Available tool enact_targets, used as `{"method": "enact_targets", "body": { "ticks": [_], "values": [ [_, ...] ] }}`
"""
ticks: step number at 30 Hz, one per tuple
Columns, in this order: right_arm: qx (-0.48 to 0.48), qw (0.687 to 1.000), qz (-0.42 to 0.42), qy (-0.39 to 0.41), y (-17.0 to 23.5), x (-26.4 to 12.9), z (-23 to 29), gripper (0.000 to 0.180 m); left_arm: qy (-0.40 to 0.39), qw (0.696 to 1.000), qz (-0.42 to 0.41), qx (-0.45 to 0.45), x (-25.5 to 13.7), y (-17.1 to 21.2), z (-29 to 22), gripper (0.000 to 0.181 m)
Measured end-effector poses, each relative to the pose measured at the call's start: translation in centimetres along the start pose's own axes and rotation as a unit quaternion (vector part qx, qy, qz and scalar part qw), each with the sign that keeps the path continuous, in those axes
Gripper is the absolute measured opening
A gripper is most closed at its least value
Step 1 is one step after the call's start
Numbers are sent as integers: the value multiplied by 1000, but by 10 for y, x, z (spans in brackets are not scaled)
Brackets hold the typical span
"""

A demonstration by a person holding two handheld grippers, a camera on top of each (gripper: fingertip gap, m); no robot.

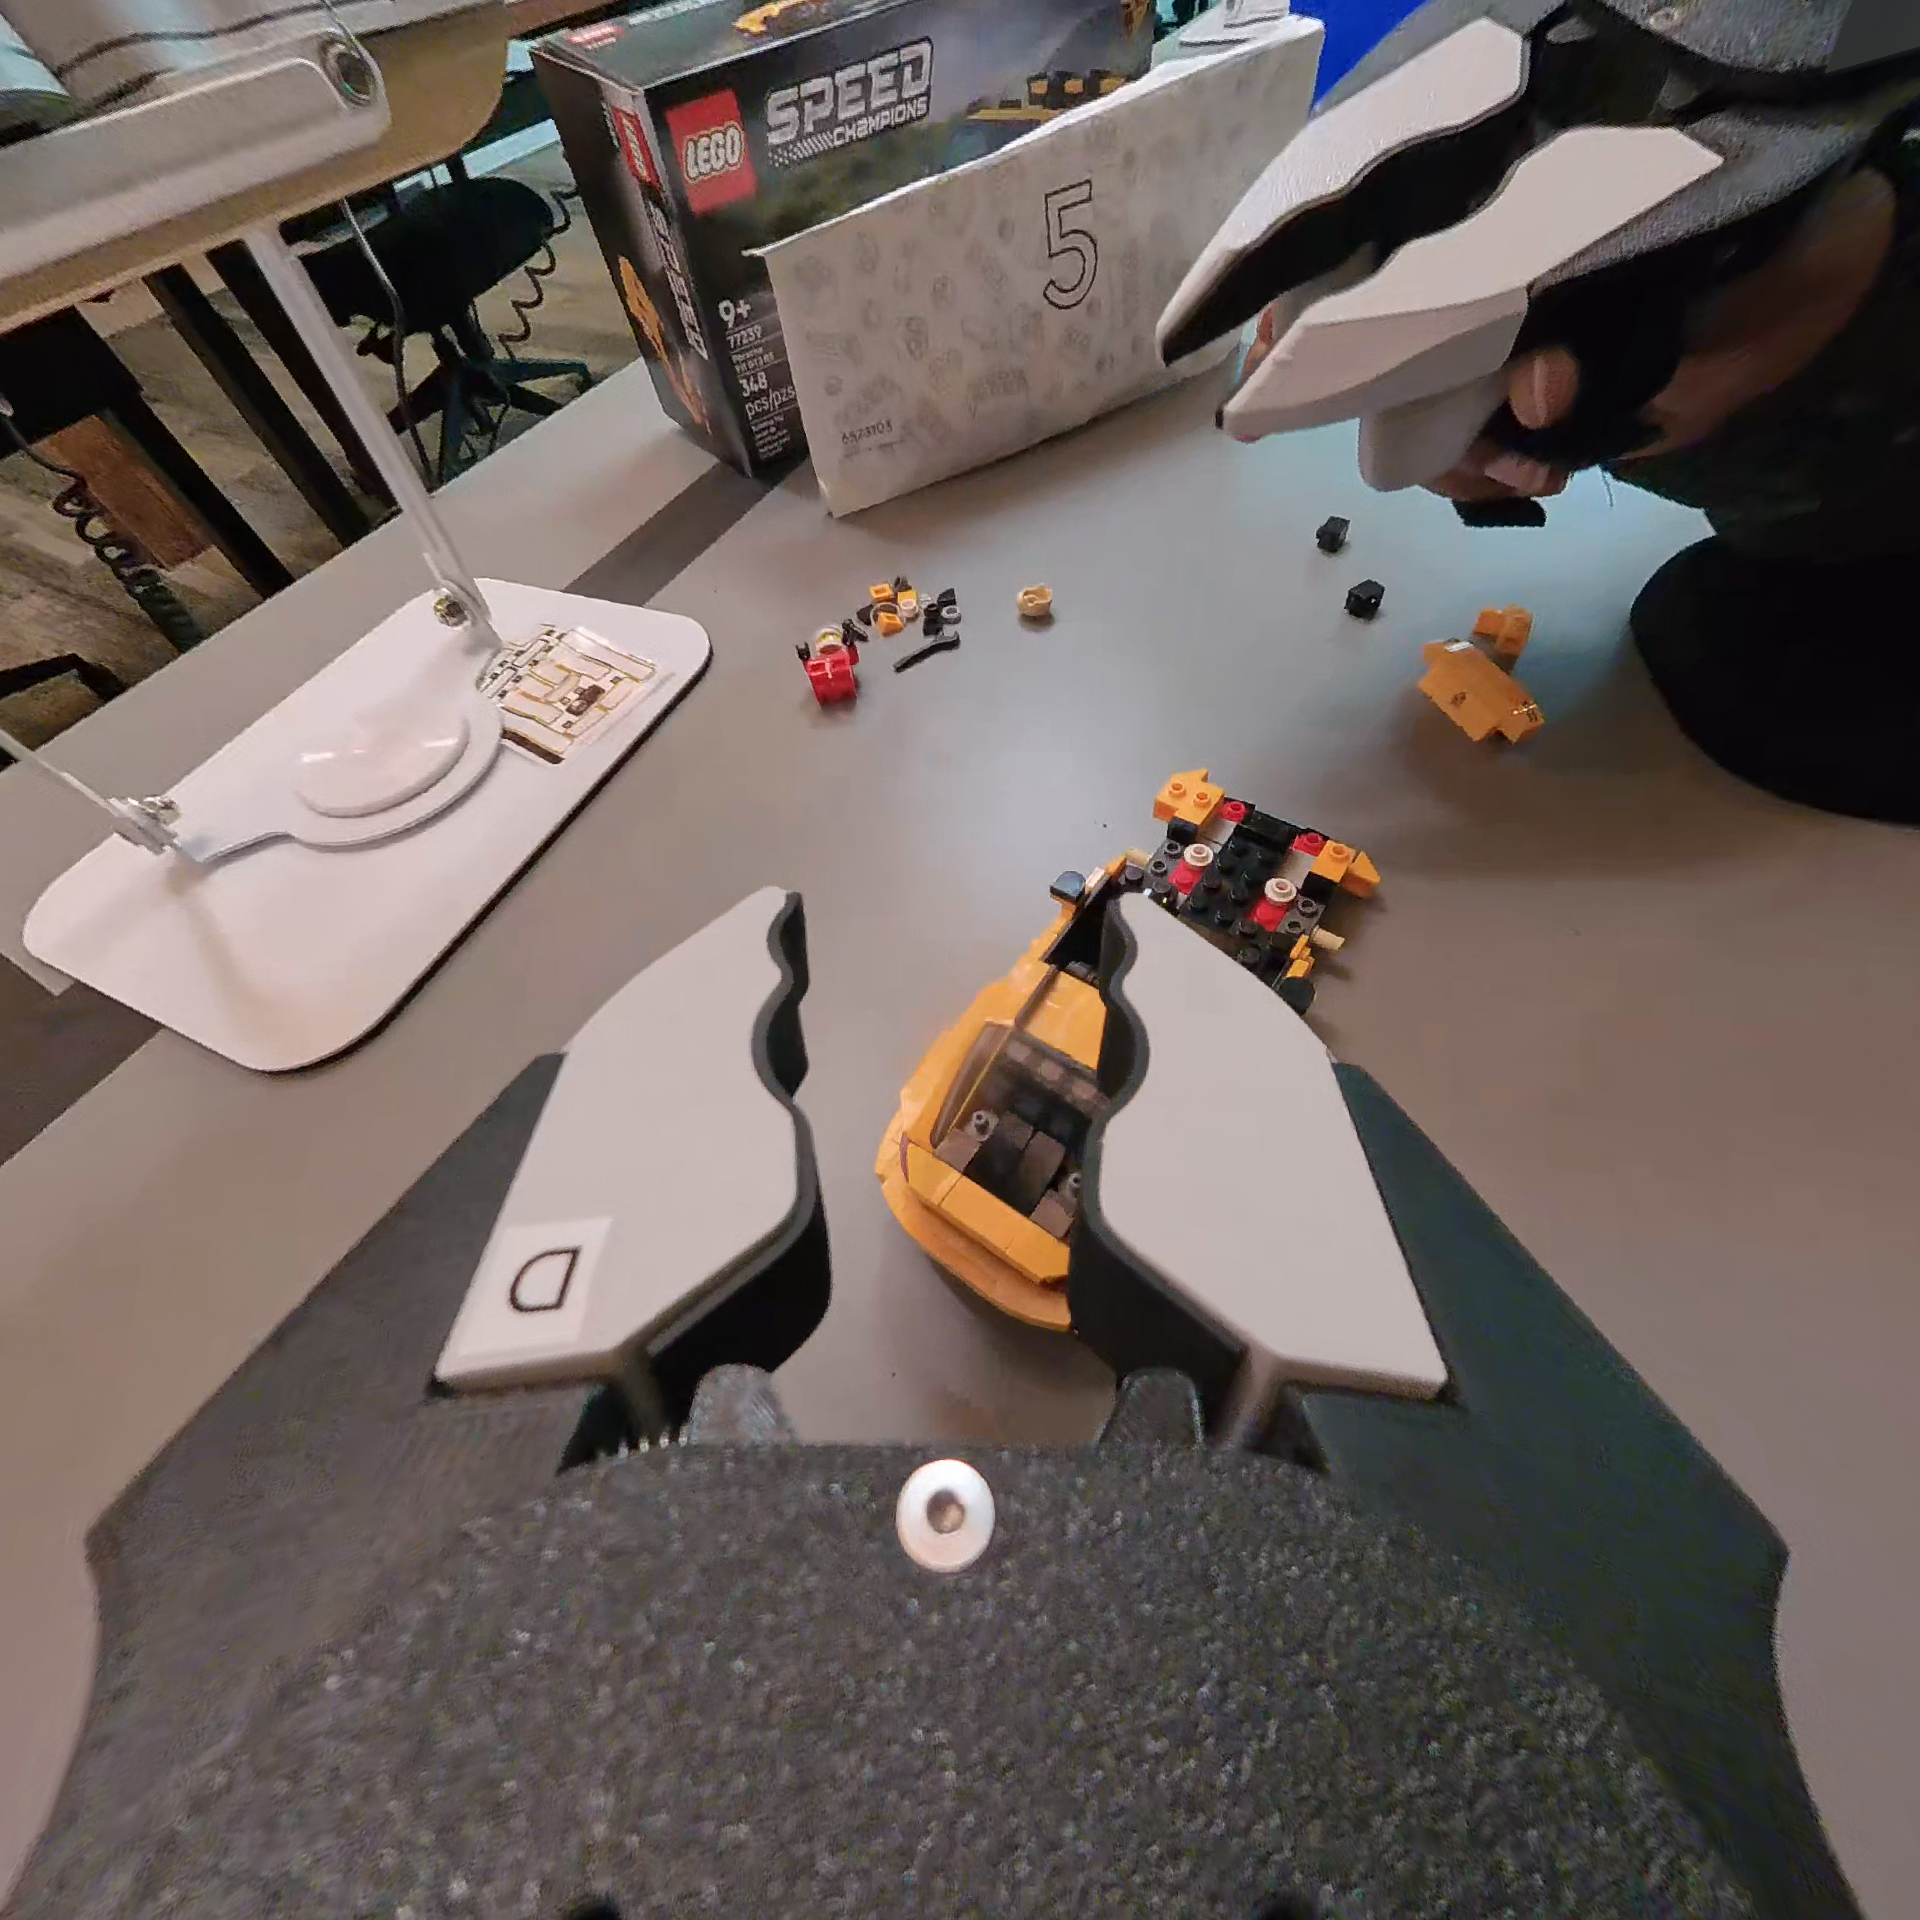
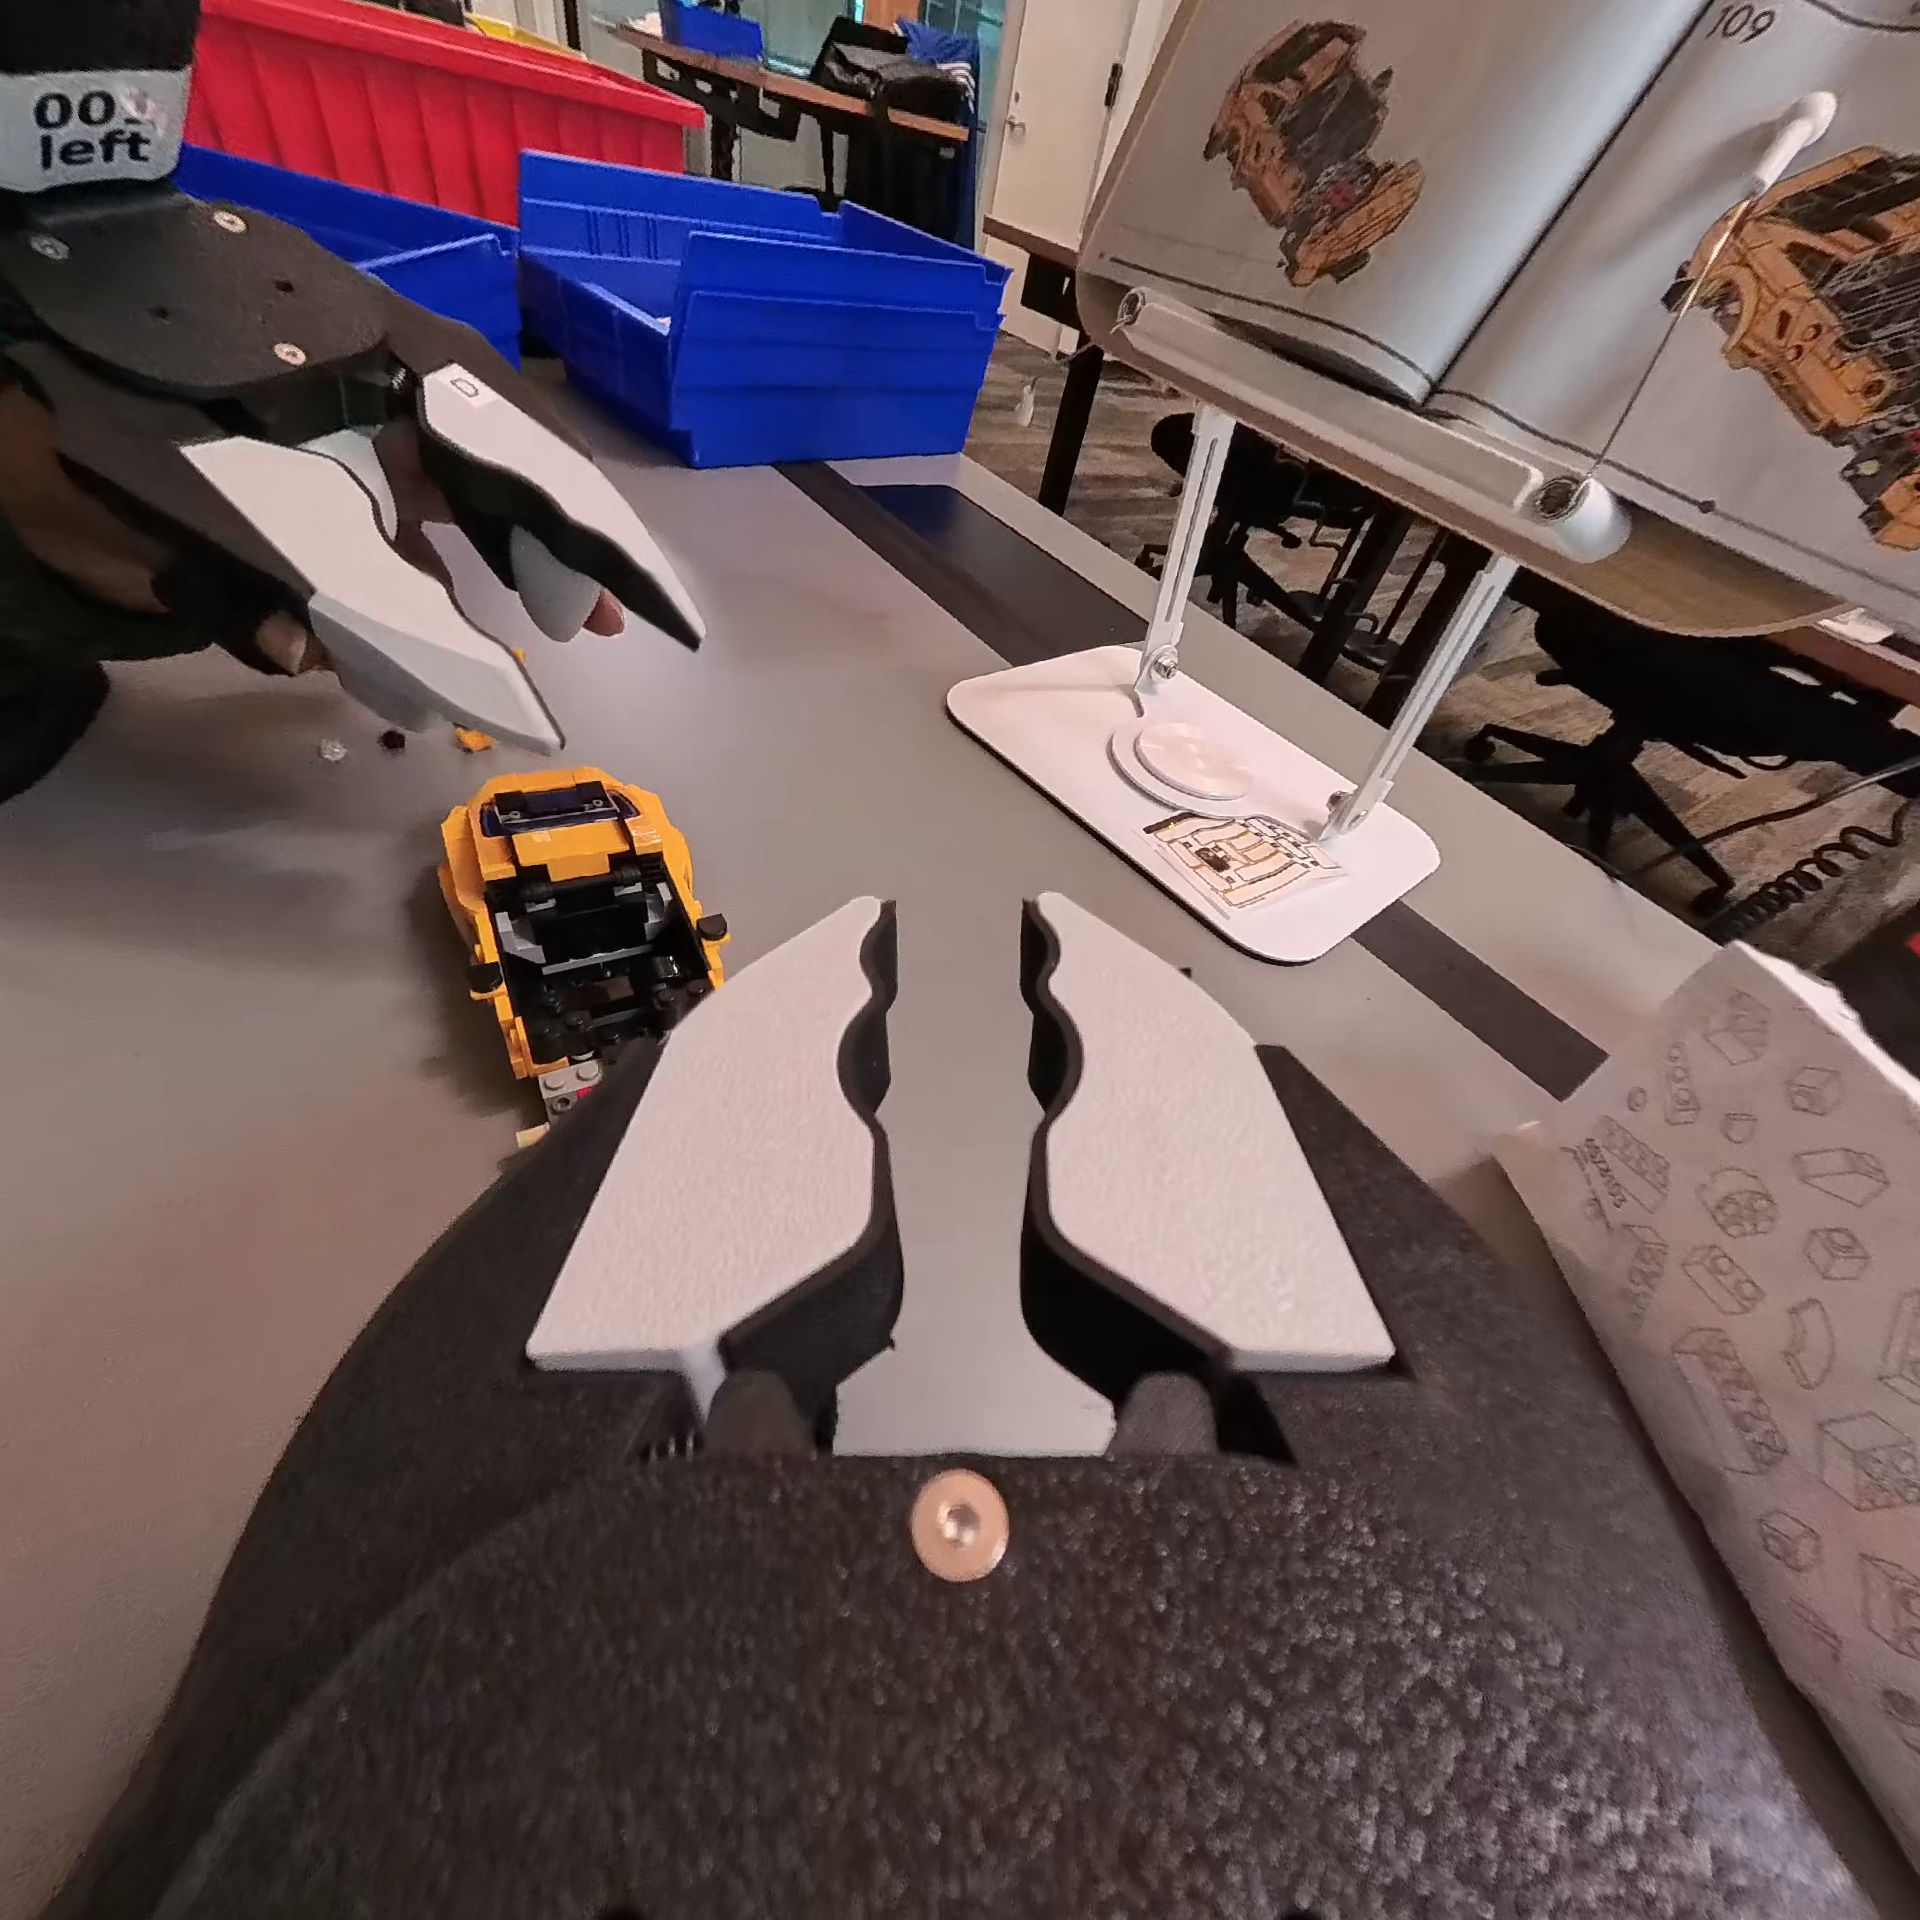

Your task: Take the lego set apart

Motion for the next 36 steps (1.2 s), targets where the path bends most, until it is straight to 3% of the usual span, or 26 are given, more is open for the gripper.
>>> {"method": "enact_targets", "body": {
  "ticks": [10,18,27,32,36],
  "values": [
    [30,999,-22,-13,4,0,-7,22,39,997,-28,-68,2,15,11,56],
    [61,998,-32,-12,5,-2,-14,21,48,996,-36,-64,1,14,10,57],
    [50,998,1,-28,9,1,-11,23,116,989,-38,-86,2,19,8,72],
    [66,994,61,-62,16,10,-6,47,142,987,-23,-67,4,20,2,73],
    [59,993,76,-72,17,11,-1,49,158,986,-3,-53,6,21,-4,75]
  ]
}}
Point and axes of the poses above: each gripper's, where its closed fingertips meet, x out along the fingers, y out of its underside, z = x × y across the jaws, the point moved 9 cm from there along -x, back along the fingers, and after that the axes turned 8 degrees about x, right-handed, at the moved point
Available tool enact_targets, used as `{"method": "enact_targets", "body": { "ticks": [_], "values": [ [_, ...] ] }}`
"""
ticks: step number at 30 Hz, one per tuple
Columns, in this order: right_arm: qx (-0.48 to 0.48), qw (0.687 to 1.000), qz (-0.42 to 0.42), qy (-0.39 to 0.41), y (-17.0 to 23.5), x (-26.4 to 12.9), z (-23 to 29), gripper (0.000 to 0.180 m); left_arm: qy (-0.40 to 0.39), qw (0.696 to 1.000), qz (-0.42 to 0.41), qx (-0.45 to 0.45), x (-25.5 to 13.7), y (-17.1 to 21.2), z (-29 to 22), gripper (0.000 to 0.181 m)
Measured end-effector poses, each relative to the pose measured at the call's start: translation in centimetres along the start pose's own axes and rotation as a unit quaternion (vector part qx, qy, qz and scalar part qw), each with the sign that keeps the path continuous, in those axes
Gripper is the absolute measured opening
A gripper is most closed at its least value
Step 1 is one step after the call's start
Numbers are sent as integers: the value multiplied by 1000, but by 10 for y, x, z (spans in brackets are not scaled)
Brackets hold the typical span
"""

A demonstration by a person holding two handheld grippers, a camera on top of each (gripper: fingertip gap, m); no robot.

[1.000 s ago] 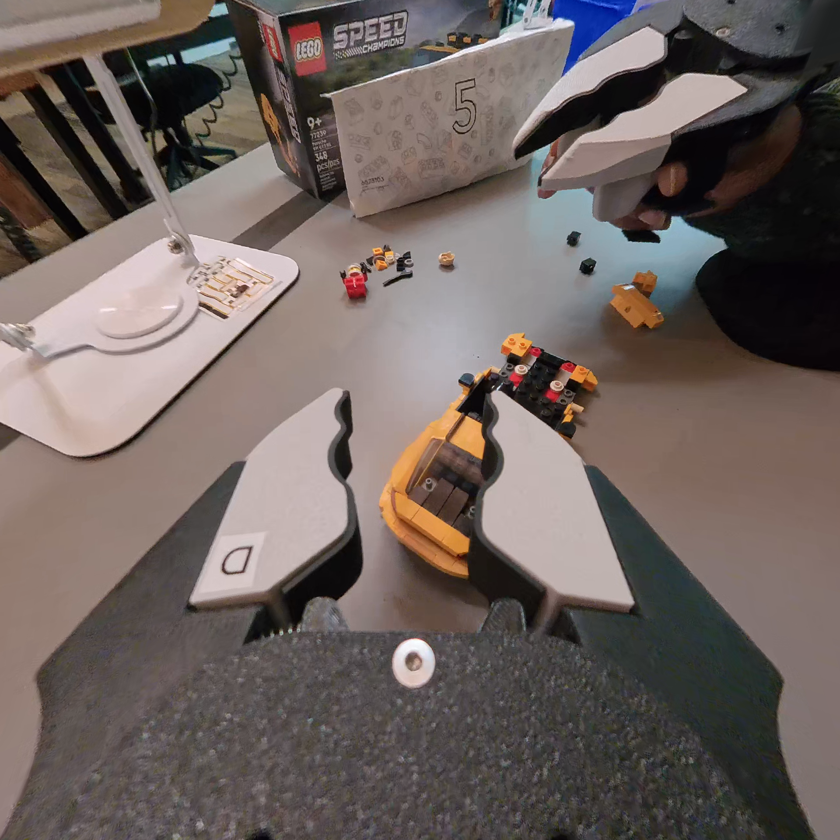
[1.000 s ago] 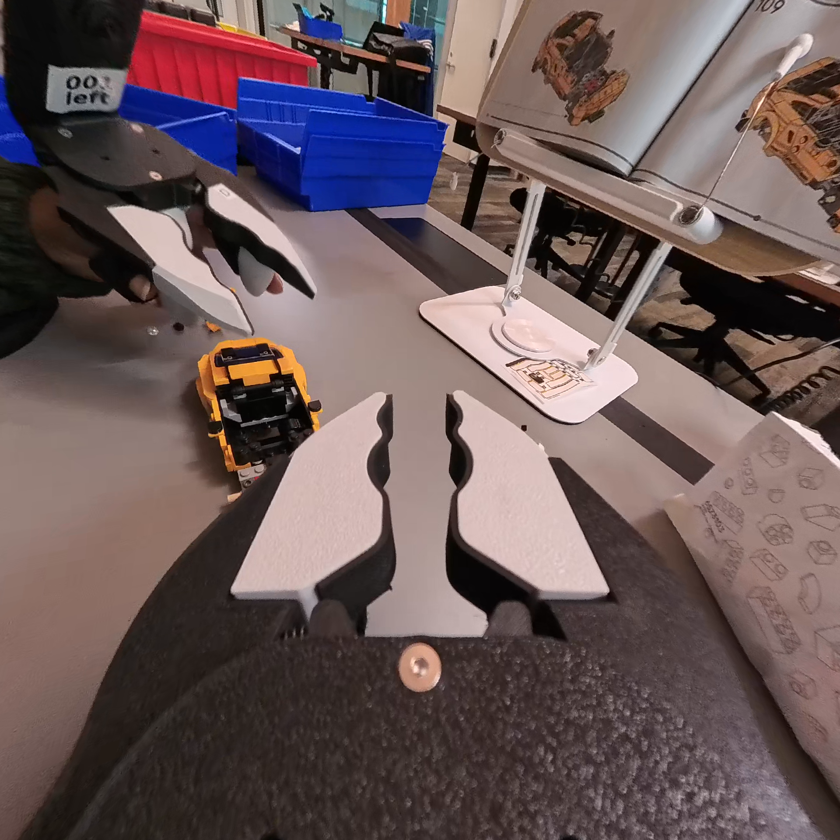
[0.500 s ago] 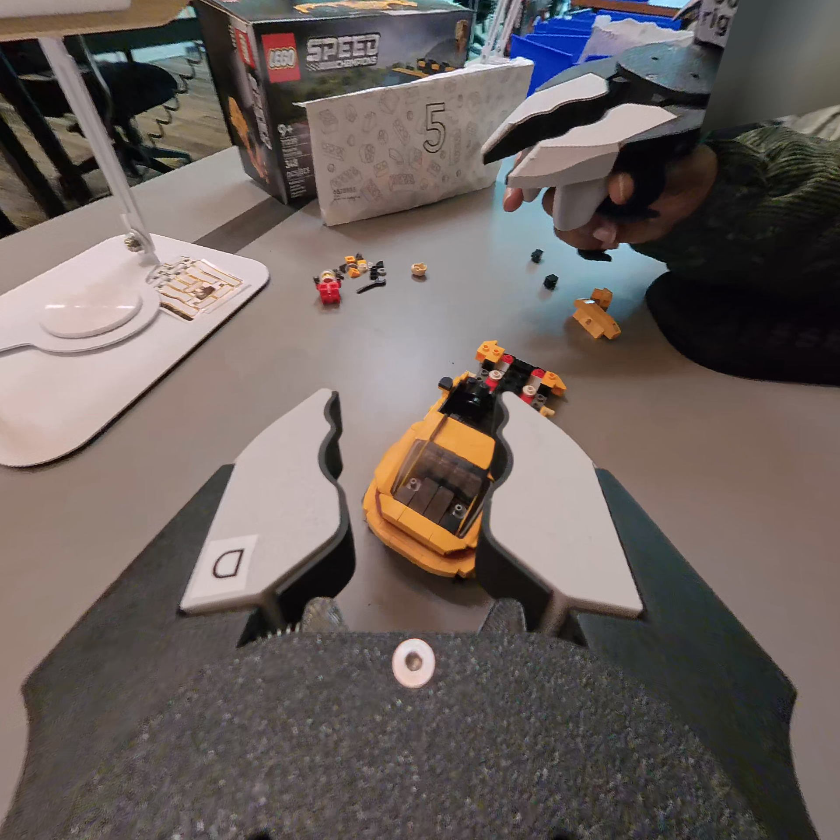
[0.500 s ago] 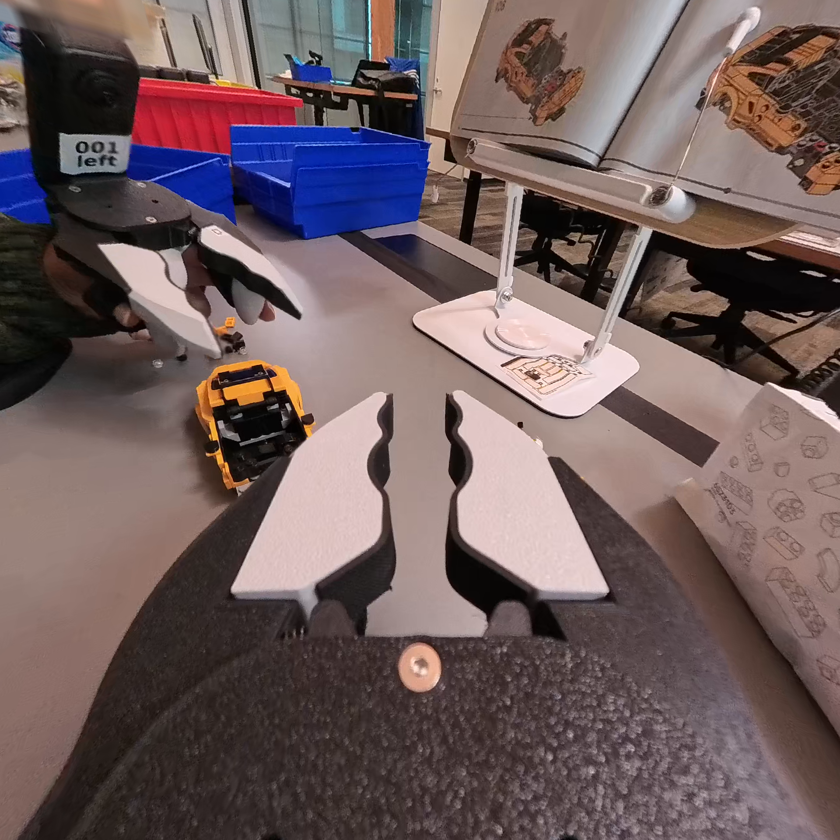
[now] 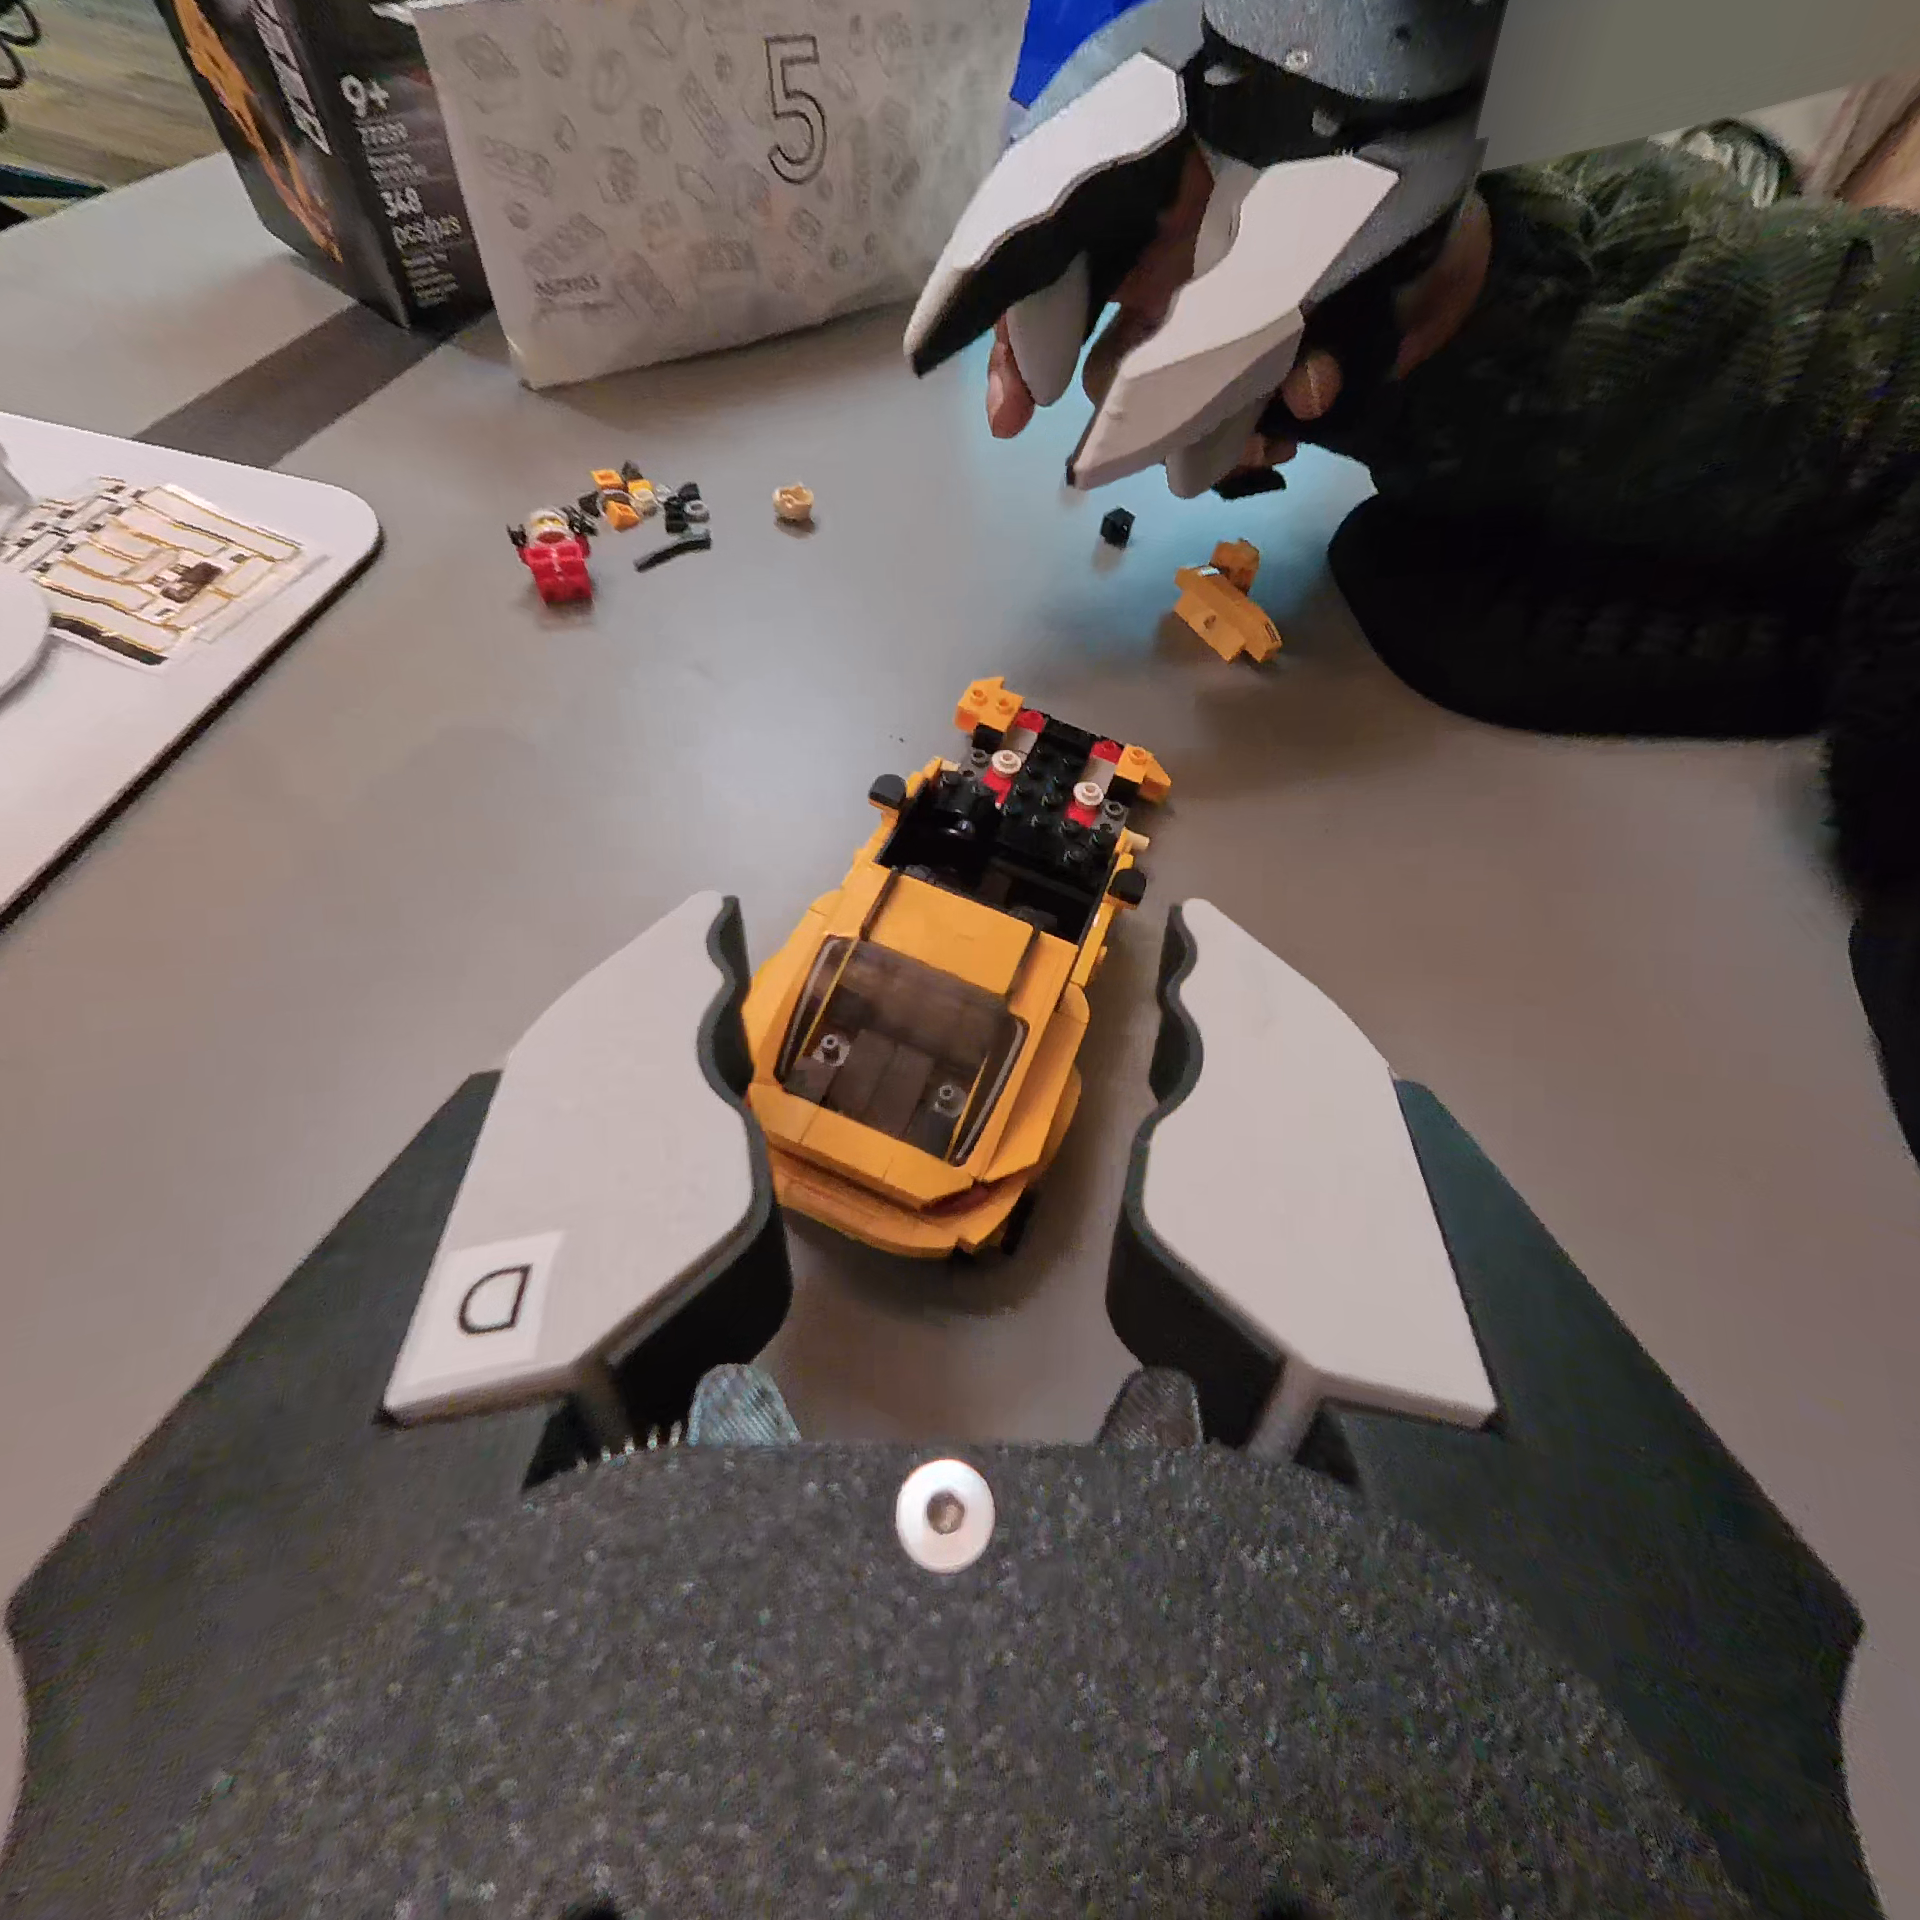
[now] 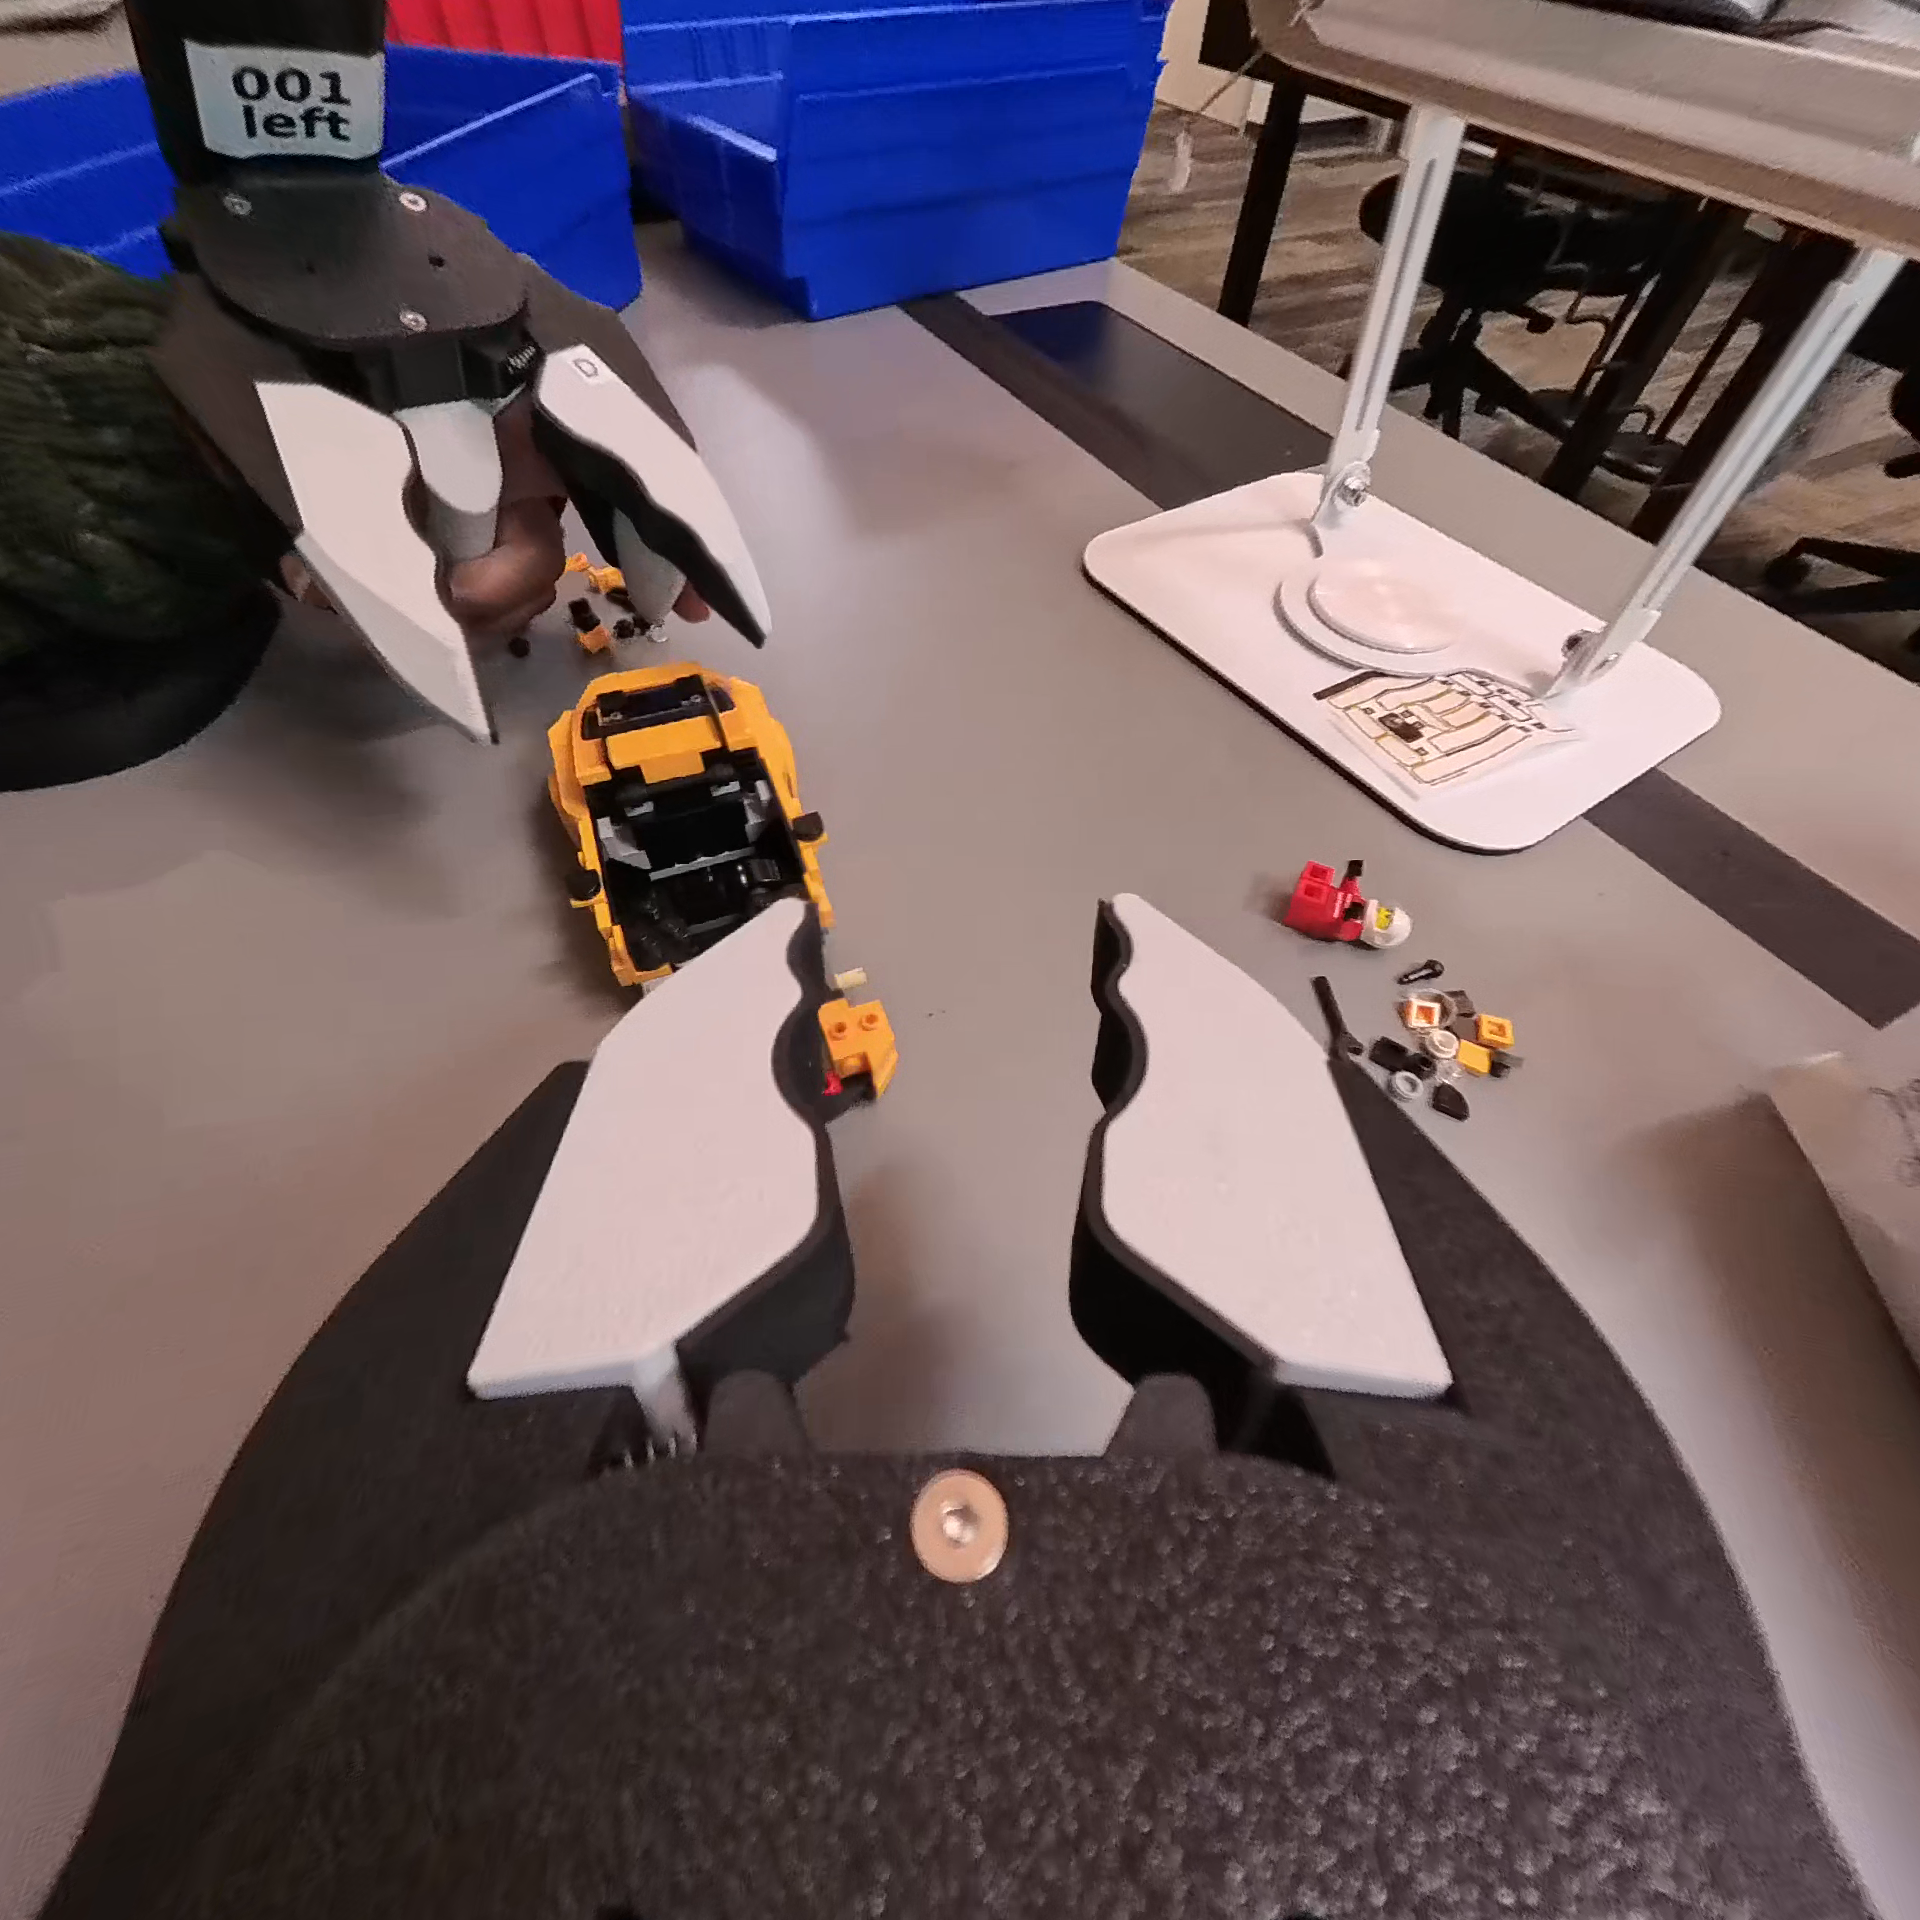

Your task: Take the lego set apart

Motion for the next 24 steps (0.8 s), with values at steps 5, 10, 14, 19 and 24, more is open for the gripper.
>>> {"method": "enact_targets", "body": {
  "ticks": [5,10,14,19,24],
  "values": [
    [-16,1000,20,-12,0,1,6,50,-6,1000,8,17,1,-2,-3,75],
    [-56,997,55,-11,5,5,12,51,-11,999,13,30,1,-3,-5,76],
    [-70,995,72,-18,8,7,15,51,-11,999,19,33,3,-1,-5,76],
    [-81,993,87,-24,11,9,18,51,-11,999,20,36,4,-1,-5,76],
    [-89,990,103,-33,14,11,20,51,-11,999,23,44,5,-2,-7,76]
  ]
}}
Point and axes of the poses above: each gripper's, where its closed fingertips meet, x out along the fingers, y out of its underside, z = x × y across the jaws, the point moved 9 cm from there along -x, back along the fingers, and after that the axes turned 8 degrees about x, right-handed, at the moved point
